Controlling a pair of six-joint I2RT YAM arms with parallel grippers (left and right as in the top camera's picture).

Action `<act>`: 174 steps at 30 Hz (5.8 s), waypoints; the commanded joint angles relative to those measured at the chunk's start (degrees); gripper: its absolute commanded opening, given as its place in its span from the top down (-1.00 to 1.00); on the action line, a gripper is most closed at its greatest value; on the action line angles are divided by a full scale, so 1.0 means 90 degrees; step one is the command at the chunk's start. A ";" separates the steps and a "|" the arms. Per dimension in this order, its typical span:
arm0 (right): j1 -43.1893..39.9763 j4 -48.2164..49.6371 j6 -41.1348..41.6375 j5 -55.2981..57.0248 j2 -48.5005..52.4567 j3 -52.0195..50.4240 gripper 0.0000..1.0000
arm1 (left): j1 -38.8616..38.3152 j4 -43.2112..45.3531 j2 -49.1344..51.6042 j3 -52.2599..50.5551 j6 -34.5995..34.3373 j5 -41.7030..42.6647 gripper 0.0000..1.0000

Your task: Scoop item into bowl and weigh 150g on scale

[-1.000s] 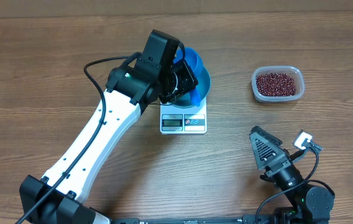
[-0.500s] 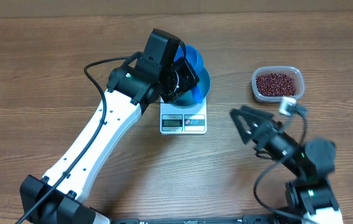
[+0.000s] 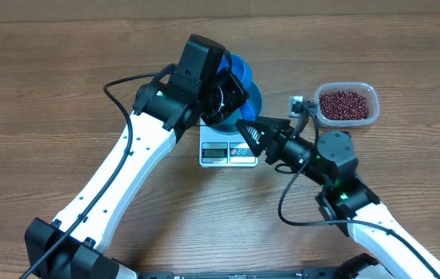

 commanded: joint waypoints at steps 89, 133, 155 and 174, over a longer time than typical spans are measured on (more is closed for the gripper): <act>-0.0799 -0.1836 -0.0452 0.0998 0.0075 0.1088 0.93 | 0.0355 -0.0719 -0.0697 0.0170 0.1892 -0.0792 -0.99; -0.2327 -0.6552 -0.2312 0.1671 -0.2943 0.2030 0.93 | -0.1955 -0.2302 -0.1494 -0.0869 0.2130 -0.3553 0.92; -0.2671 -0.6540 -0.2623 0.2220 -0.2817 0.2030 0.93 | -0.2159 0.0702 -0.0651 -0.3004 0.3109 -0.3944 0.92; -0.2856 -0.6373 -0.2647 0.2212 -0.2817 0.2030 0.93 | -0.2154 0.1792 0.0687 -0.3152 0.3461 -0.4488 0.92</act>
